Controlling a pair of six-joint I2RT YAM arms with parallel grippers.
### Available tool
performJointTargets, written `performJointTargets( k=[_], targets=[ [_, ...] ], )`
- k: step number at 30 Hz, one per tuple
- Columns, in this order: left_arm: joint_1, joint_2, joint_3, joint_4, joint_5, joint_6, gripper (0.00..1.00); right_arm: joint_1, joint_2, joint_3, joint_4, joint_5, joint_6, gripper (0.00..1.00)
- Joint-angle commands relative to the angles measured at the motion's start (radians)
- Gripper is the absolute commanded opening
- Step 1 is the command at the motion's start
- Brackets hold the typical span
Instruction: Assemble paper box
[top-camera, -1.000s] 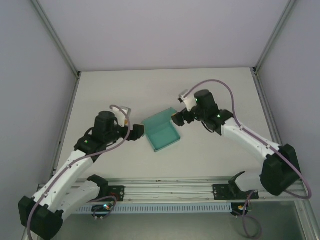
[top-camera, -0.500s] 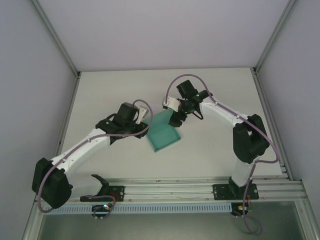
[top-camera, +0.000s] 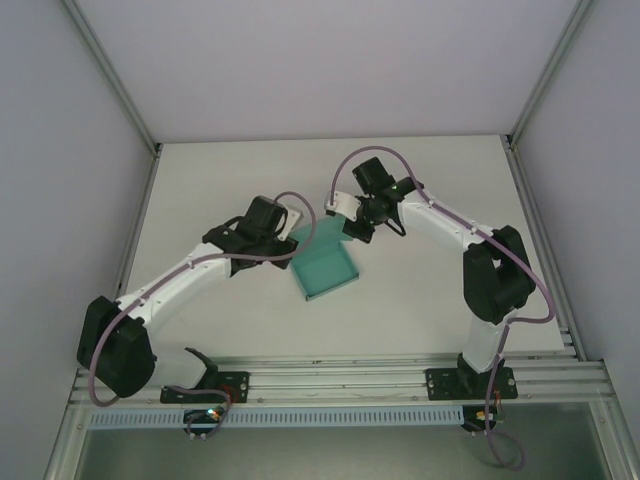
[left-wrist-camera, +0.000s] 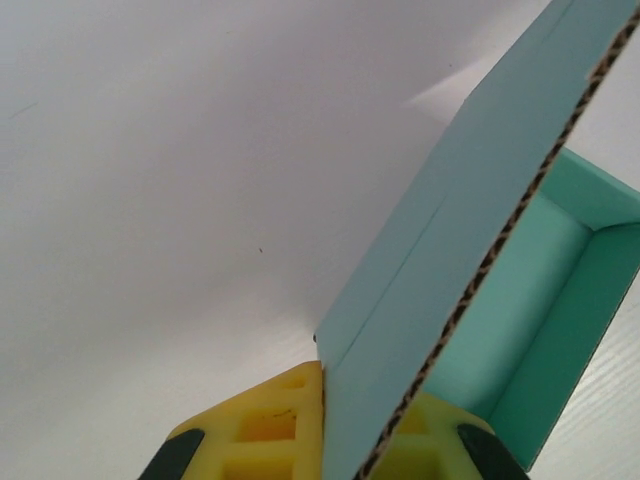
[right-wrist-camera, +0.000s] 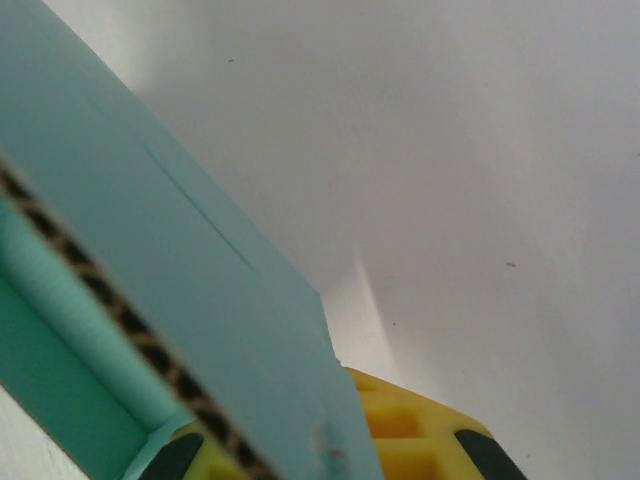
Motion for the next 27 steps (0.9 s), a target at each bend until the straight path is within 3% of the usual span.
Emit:
performJointTargets(
  k=[1, 6, 12, 15, 27],
  targets=[
    [-0.002, 0.019, 0.058, 0.004, -0.087, -0.036, 0.0, 0.013, -0.044, 0.025, -0.031, 0.083, 0.087, 0.02],
    [0.025, 0.076, 0.116, 0.093, -0.152, -0.204, 0.0, 0.021, -0.069, 0.036, 0.036, 0.203, 0.4, 0.0],
    [0.043, 0.164, 0.095, 0.298, -0.065, -0.393, 0.0, 0.039, -0.092, -0.084, 0.249, 0.294, 0.902, 0.0],
    [0.042, 0.225, 0.123, 0.337, -0.033, -0.476, 0.0, 0.051, -0.096, -0.131, 0.357, 0.282, 1.075, 0.0],
    [0.037, 0.341, 0.156, 0.489, 0.06, -0.658, 0.0, 0.111, -0.075, -0.184, 0.486, 0.366, 1.195, 0.0]
  ],
)
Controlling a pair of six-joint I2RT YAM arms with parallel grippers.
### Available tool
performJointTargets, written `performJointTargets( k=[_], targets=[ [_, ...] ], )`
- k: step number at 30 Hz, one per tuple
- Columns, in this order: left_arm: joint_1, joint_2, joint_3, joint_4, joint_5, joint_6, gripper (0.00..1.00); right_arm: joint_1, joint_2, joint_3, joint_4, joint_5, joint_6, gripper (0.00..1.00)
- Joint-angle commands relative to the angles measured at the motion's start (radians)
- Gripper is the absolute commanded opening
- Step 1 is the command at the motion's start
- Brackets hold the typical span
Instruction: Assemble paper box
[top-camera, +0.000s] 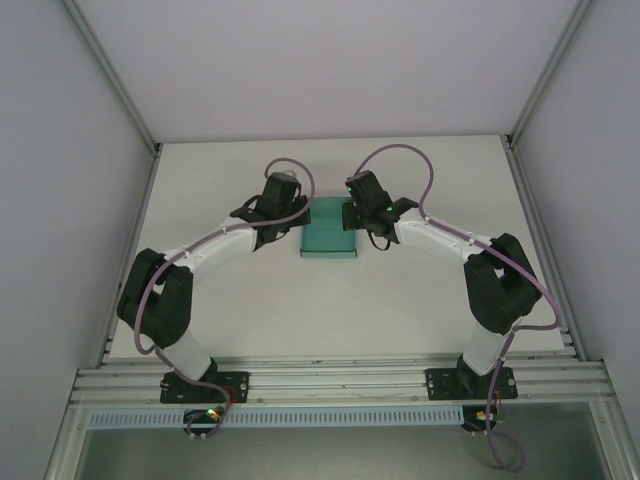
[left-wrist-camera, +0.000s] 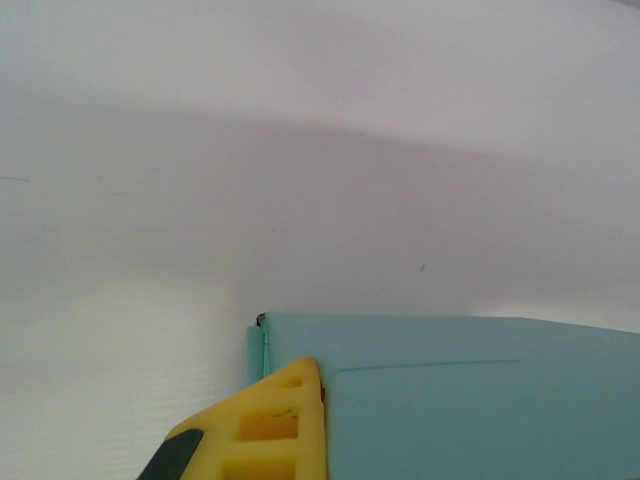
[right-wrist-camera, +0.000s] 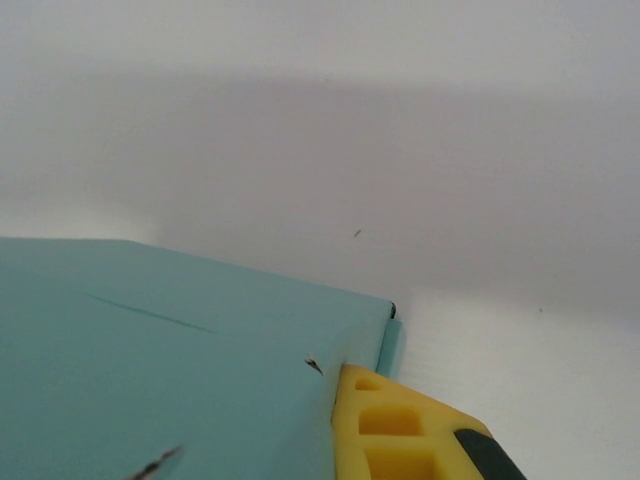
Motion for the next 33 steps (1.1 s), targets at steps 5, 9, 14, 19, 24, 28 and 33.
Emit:
performJointTargets(
  k=[5, 9, 14, 19, 24, 28, 33],
  targets=[
    [-0.028, 0.016, 0.022, 0.085, 0.124, -0.096, 0.0, 0.043, -0.009, -0.029, 0.155, -0.018, 0.095, 0.0],
    [-0.039, 0.008, 0.005, 0.065, 0.101, -0.036, 0.0, 0.055, -0.022, -0.093, 0.214, 0.009, 0.088, 0.0],
    [-0.076, -0.006, -0.083, 0.111, 0.09, 0.045, 0.0, 0.072, -0.077, -0.231, 0.296, 0.046, 0.017, 0.0],
    [-0.129, -0.065, -0.166, 0.115, 0.026, 0.126, 0.0, 0.087, -0.127, -0.351, 0.332, 0.054, -0.056, 0.02],
    [-0.169, -0.142, -0.241, 0.13, 0.004, 0.174, 0.14, 0.112, -0.162, -0.467, 0.399, 0.089, -0.079, 0.02],
    [-0.171, -0.2, -0.281, 0.129, 0.027, 0.164, 0.24, 0.133, -0.181, -0.549, 0.449, 0.114, -0.077, 0.03],
    [-0.181, -0.27, -0.285, 0.084, 0.055, 0.171, 0.58, 0.176, -0.208, -0.591, 0.461, 0.165, -0.113, 0.05]
  ],
)
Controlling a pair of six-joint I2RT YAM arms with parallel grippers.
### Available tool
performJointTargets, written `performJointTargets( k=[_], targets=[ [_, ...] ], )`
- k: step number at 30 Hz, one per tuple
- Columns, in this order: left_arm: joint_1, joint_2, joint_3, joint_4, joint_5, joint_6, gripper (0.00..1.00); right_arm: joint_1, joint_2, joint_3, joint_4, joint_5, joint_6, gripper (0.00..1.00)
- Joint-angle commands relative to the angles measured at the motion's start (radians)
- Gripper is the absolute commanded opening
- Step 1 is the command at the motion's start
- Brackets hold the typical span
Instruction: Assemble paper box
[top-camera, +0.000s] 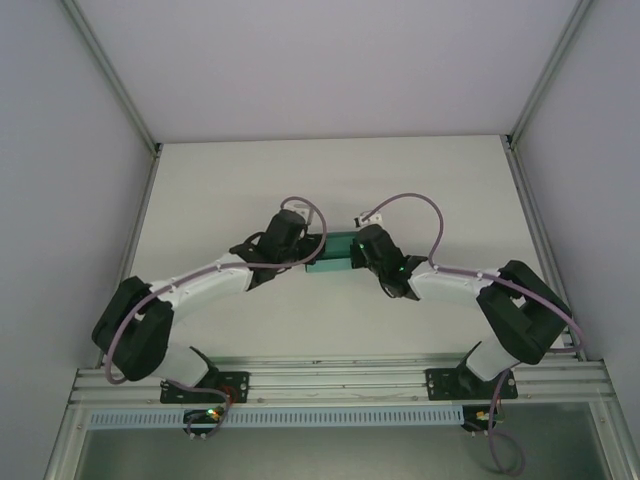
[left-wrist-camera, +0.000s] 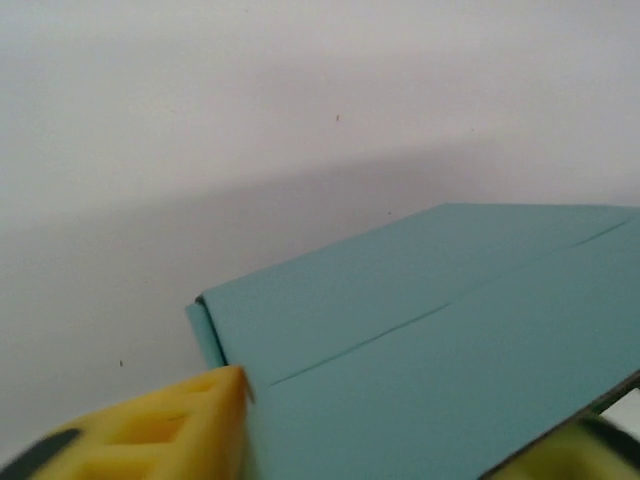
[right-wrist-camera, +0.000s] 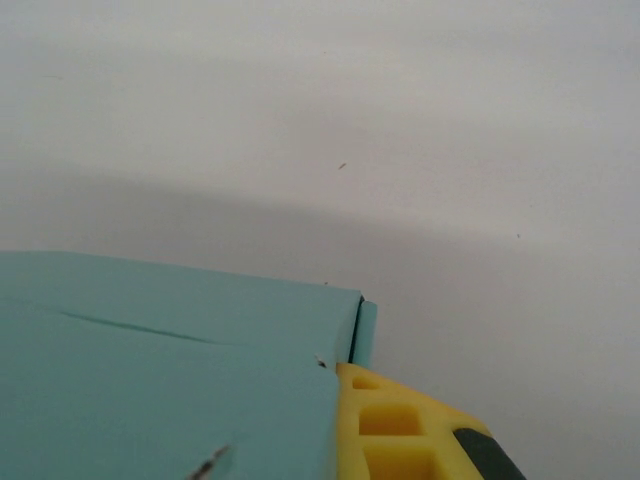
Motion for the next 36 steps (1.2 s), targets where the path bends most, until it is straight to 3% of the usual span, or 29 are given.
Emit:
performJointTargets(
  k=[1, 4, 8, 11, 13, 17, 21, 30, 36],
  targets=[
    [-0.017, -0.064, 0.009, -0.023, 0.059, 0.005, 0.7, 0.041, 0.0, -0.041, -0.054, -0.011, -0.031, 0.06],
    [-0.027, -0.111, 0.016, -0.055, 0.083, 0.015, 1.0, 0.052, -0.004, -0.049, -0.055, 0.014, -0.018, 0.08],
    [-0.027, -0.169, 0.027, -0.116, 0.09, 0.003, 1.0, 0.063, 0.003, -0.047, -0.054, 0.004, -0.005, 0.1],
    [-0.027, -0.196, 0.05, -0.185, 0.034, 0.012, 1.0, 0.081, 0.007, -0.043, -0.054, 0.011, 0.002, 0.11],
    [-0.016, -0.202, 0.071, -0.246, -0.017, -0.018, 1.0, 0.091, 0.007, -0.043, -0.048, 0.017, 0.002, 0.13],
    [0.021, -0.194, 0.077, -0.321, -0.015, -0.084, 1.0, 0.11, -0.005, -0.045, -0.058, 0.025, 0.014, 0.17],
    [0.078, -0.163, 0.028, -0.317, 0.04, -0.159, 1.0, 0.122, -0.008, -0.057, -0.058, 0.026, 0.02, 0.18],
    [0.166, -0.034, -0.05, -0.108, 0.23, -0.222, 0.95, 0.136, -0.045, -0.105, -0.063, 0.011, 0.012, 0.26],
    [0.213, 0.045, -0.056, -0.058, 0.323, -0.218, 0.79, 0.137, -0.127, -0.151, -0.143, 0.009, -0.011, 0.38]
  ],
)
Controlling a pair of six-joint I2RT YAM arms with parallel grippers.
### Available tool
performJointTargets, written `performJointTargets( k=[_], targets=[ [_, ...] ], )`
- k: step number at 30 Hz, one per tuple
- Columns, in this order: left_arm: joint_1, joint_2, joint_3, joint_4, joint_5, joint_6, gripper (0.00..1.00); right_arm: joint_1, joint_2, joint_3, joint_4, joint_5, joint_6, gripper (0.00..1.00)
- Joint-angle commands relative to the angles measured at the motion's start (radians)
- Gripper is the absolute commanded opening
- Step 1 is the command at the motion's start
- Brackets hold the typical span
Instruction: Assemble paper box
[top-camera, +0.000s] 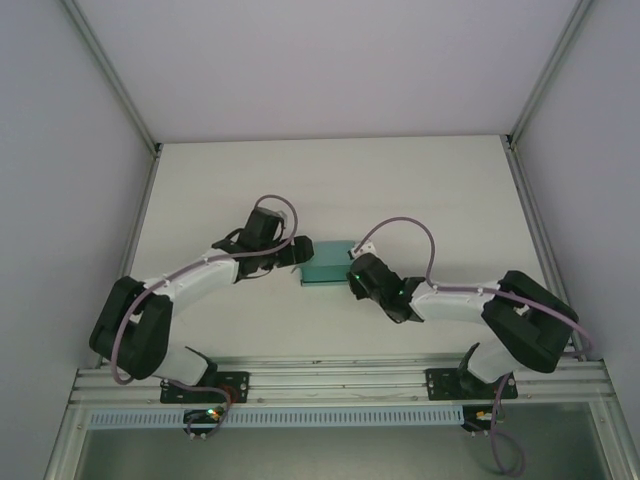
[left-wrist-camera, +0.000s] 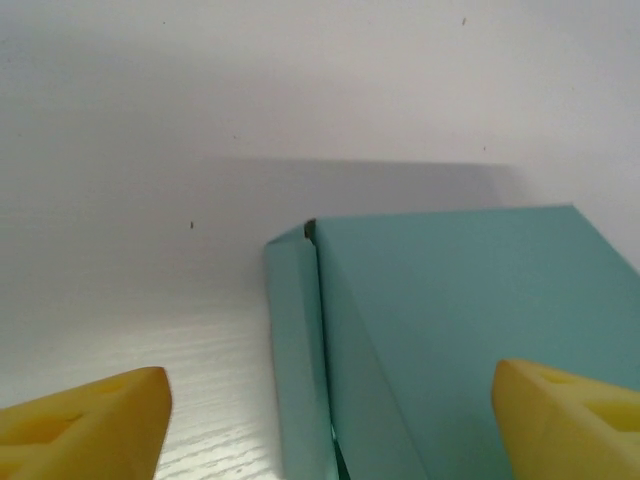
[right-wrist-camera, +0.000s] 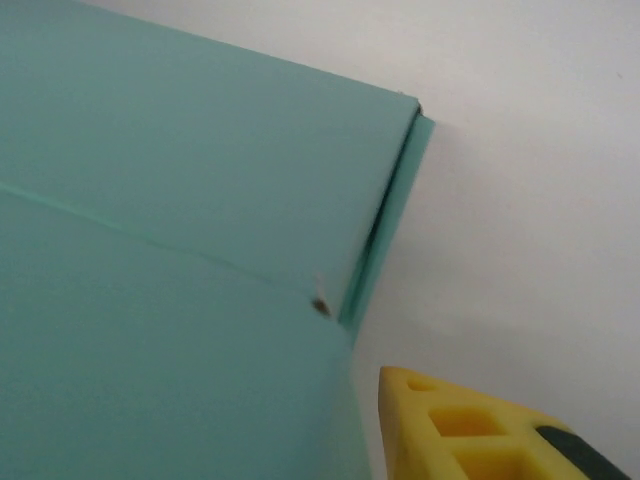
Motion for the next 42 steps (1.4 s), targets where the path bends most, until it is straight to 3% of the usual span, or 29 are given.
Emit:
performJointTargets(
  k=[1, 10, 17, 24, 28, 35, 42],
  targets=[
    [0.015, 0.036, -0.014, 0.054, 0.076, -0.008, 0.77, 0.004, -0.067, -0.026, -0.07, -0.004, -0.005, 0.42],
    [0.053, 0.151, -0.038, 0.164, 0.165, -0.03, 0.64, -0.012, -0.351, -0.113, -0.232, -0.104, -0.019, 0.72],
    [0.079, 0.222, -0.051, 0.255, 0.245, -0.04, 0.49, -0.151, -0.457, -0.144, -0.14, -0.345, 0.052, 1.0],
    [0.111, 0.254, -0.122, 0.381, 0.28, -0.099, 0.34, -0.292, -0.261, -0.001, -0.137, -0.478, 0.17, 1.0],
    [0.142, 0.281, -0.192, 0.535, 0.331, -0.165, 0.24, -0.36, -0.116, 0.072, -0.085, -0.607, 0.241, 1.0],
    [0.186, 0.297, -0.268, 0.676, 0.362, -0.208, 0.16, -0.399, 0.088, 0.171, -0.004, -0.774, 0.309, 1.0],
    [0.208, 0.324, -0.311, 0.781, 0.388, -0.235, 0.16, -0.408, 0.228, 0.237, 0.08, -0.91, 0.35, 0.98]
  ],
)
